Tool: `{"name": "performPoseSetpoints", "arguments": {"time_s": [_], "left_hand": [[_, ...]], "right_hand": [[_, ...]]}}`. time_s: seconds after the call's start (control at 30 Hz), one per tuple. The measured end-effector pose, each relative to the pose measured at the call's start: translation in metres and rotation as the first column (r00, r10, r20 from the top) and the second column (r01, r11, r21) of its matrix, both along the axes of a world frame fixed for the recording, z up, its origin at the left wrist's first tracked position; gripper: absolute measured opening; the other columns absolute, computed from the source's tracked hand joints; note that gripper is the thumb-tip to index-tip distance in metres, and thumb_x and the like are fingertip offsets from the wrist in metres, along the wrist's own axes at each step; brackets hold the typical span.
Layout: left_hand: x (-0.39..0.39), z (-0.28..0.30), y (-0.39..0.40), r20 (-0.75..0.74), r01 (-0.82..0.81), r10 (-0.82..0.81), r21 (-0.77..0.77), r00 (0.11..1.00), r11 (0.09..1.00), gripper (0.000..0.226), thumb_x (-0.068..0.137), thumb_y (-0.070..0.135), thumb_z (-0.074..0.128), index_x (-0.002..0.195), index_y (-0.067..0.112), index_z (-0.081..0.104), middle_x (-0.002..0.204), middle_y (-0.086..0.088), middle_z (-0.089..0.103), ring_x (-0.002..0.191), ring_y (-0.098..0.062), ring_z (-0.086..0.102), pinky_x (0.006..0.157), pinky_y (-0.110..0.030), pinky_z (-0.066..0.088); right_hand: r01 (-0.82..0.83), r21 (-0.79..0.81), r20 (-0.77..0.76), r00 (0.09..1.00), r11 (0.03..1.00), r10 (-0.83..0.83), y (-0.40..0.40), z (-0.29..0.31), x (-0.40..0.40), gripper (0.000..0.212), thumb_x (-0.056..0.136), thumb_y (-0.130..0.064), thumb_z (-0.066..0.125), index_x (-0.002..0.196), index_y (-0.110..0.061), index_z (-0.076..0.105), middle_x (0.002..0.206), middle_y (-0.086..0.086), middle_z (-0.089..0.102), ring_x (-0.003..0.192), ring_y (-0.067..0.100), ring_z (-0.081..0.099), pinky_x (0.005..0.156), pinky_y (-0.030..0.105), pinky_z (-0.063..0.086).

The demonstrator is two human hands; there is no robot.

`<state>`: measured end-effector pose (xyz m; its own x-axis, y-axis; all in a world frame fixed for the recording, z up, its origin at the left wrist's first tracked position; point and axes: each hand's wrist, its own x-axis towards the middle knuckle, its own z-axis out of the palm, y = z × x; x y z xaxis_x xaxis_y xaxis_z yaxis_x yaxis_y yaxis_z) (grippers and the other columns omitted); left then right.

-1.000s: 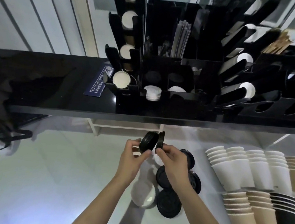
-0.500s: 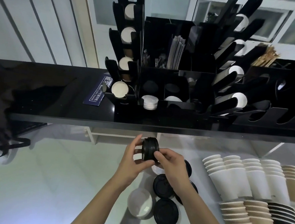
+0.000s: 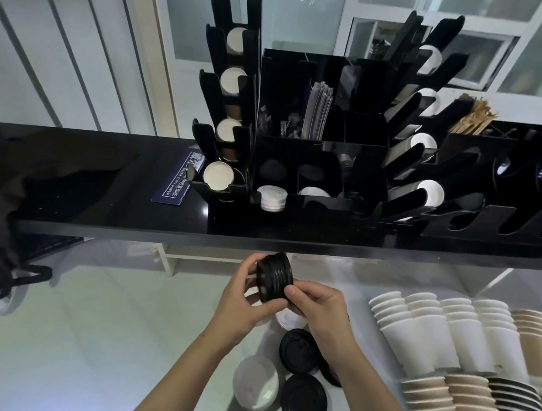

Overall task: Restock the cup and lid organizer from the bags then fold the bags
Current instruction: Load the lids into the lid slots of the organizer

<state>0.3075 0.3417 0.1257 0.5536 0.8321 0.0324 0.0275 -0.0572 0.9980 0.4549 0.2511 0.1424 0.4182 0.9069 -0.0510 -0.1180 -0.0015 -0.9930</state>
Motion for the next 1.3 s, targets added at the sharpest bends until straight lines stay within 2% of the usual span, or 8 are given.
{"name": "performPoseSetpoints", "arguments": {"time_s": [0.33,0.57,0.77,0.9,1.03,1.1,1.2,1.3], "left_hand": [[-0.001,0.008,-0.005,-0.043,0.035,-0.033,0.039,0.999,0.999,0.080,0.075,0.014,0.091,0.133,0.051,0.049,0.122,0.020,0.065,0.120,-0.008,0.062,0.099,-0.035,0.056],[-0.001,0.017,0.001,-0.122,0.120,-0.110,0.077,0.986,0.990,0.086,0.072,0.027,0.094,0.139,0.055,0.048,0.126,0.018,0.064,0.121,-0.013,0.062,0.097,-0.036,0.058],[0.010,0.024,0.003,-0.199,0.156,-0.122,0.166,0.972,0.974,0.089,0.072,0.045,0.091,0.142,0.062,0.038,0.136,0.025,0.049,0.128,0.000,0.050,0.105,-0.036,0.053],[0.019,0.026,0.011,-0.240,0.216,-0.173,0.168,0.955,0.962,0.096,0.075,0.039,0.089,0.146,0.065,0.031,0.141,0.029,0.041,0.133,0.001,0.045,0.110,-0.030,0.045],[0.035,0.027,0.019,-0.047,0.118,-0.116,0.036,0.992,0.992,0.057,0.101,0.025,0.064,0.147,0.050,0.043,0.145,0.017,0.054,0.129,-0.002,0.056,0.104,-0.027,0.051],[0.044,0.029,0.027,0.044,0.020,-0.017,-0.062,0.999,0.998,0.038,0.105,0.017,0.056,0.140,0.031,0.058,0.133,0.004,0.066,0.119,-0.009,0.066,0.095,-0.028,0.057],[0.059,0.033,0.039,0.044,-0.004,0.010,-0.136,0.999,0.991,0.033,0.103,0.009,0.059,0.135,0.015,0.064,0.124,-0.006,0.072,0.109,-0.016,0.072,0.089,-0.036,0.062],[0.075,0.039,0.047,0.046,-0.025,0.033,-0.156,0.998,0.987,0.030,0.101,0.012,0.062,0.131,0.016,0.068,0.119,-0.005,0.074,0.107,-0.017,0.073,0.081,-0.034,0.063]], "right_hand": [[-0.076,-0.034,0.084,0.993,0.997,0.078,-0.006,0.004,0.002,0.023,0.106,-0.010,0.057,0.101,-0.004,0.079,0.101,0.014,0.078,0.101,0.034,0.074,0.097,0.047,0.059],[-0.109,-0.030,0.210,0.971,0.994,0.113,-0.008,0.011,0.013,0.023,0.106,-0.012,0.057,0.090,-0.005,0.073,0.088,0.015,0.071,0.082,0.019,0.065,0.079,0.028,0.053],[-0.089,0.031,0.038,0.995,0.996,0.087,-0.011,0.017,0.013,0.016,0.103,-0.012,0.060,0.106,-0.003,0.073,0.102,0.013,0.077,0.097,0.027,0.074,0.085,0.033,0.058],[0.010,0.053,-0.029,1.000,0.999,-0.009,-0.005,0.020,0.018,0.020,0.097,-0.009,0.070,0.117,-0.012,0.070,0.109,0.015,0.077,0.100,0.037,0.074,0.084,0.043,0.058],[0.088,0.070,-0.017,0.996,0.994,-0.087,0.003,0.024,0.034,0.024,0.100,-0.013,0.067,0.124,-0.015,0.067,0.110,0.012,0.077,0.102,0.038,0.073,0.080,0.042,0.058],[0.155,0.068,0.045,0.986,0.986,-0.158,0.007,0.029,0.043,0.030,0.099,-0.011,0.068,0.128,-0.018,0.065,0.112,0.007,0.076,0.100,0.031,0.074,0.075,0.038,0.060],[0.208,0.119,0.276,0.932,0.971,-0.233,0.013,0.033,0.056,0.035,0.098,-0.006,0.068,0.126,-0.028,0.066,0.119,0.000,0.070,0.096,0.021,0.074,0.073,0.033,0.062],[0.202,0.157,0.611,0.749,0.967,-0.256,0.018,0.032,0.071,0.037,0.097,-0.009,0.069,0.125,-0.033,0.068,0.134,-0.015,0.056,0.114,0.011,0.065,0.089,0.024,0.058]]}}
